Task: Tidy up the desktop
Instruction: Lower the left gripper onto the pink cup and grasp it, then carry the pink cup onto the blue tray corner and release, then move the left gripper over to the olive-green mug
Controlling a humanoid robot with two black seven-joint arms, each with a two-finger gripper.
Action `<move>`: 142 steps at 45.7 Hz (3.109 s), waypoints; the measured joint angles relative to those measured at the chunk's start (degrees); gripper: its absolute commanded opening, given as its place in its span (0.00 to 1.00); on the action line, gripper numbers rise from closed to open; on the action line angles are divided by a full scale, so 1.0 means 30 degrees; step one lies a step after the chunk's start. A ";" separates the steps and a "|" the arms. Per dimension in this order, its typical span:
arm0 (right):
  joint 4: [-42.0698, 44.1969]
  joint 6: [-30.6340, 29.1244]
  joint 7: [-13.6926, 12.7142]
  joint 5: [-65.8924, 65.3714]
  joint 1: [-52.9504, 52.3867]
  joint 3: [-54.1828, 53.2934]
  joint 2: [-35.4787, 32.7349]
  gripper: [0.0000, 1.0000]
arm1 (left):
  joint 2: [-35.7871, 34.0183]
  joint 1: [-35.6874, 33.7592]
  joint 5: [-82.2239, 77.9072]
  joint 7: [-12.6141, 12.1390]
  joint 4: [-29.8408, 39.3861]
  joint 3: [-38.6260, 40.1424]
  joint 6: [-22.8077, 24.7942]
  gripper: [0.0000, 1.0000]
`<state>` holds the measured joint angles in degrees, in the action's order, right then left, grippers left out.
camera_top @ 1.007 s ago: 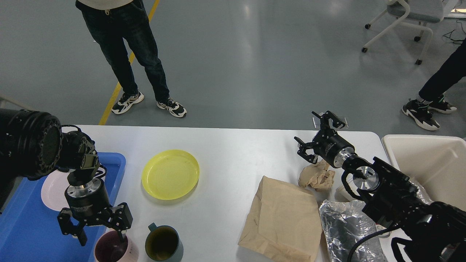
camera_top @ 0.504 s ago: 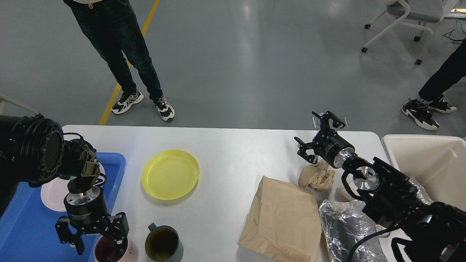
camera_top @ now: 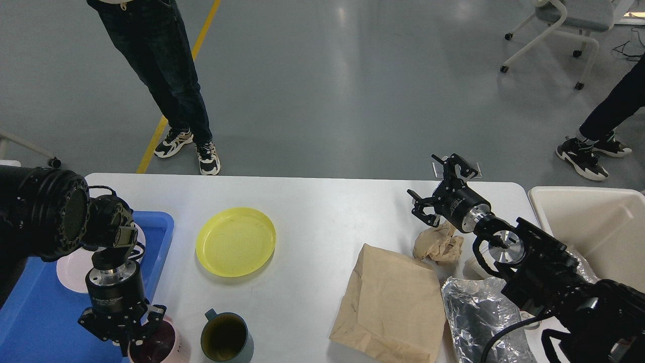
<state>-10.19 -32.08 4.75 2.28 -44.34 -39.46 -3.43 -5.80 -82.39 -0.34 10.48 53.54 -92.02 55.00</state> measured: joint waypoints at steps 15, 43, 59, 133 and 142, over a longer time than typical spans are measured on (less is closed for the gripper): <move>0.0001 0.0000 0.0000 0.0000 0.0000 0.0000 0.0000 1.00 | -0.0028 -0.0141 0.0109 -0.0023 -0.0006 0.0129 0.0004 0.00; 0.0010 0.0000 0.0000 0.0001 0.0017 0.0000 0.0000 1.00 | -0.1853 -0.4902 -0.0027 -0.0075 0.1235 0.0443 0.0000 0.00; 0.0000 0.0000 0.0000 0.0001 0.0015 0.0000 0.0000 1.00 | -0.8446 -0.5139 -0.1035 -0.1257 0.0780 0.0297 0.0000 0.00; 0.0003 0.0000 0.0000 0.0000 0.0010 0.0000 0.0000 1.00 | -1.0578 0.3739 -0.0827 -0.1523 -0.6060 0.2119 -0.0001 0.41; 0.0007 0.0000 0.0000 0.0000 0.0011 0.0000 0.0000 1.00 | -1.0578 0.3837 -0.0860 -0.1558 -0.6067 0.2084 -0.0001 0.59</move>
<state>-10.17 -32.08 4.75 2.28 -44.31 -39.46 -3.43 -37.53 -70.88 -2.92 5.80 35.34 -85.76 55.00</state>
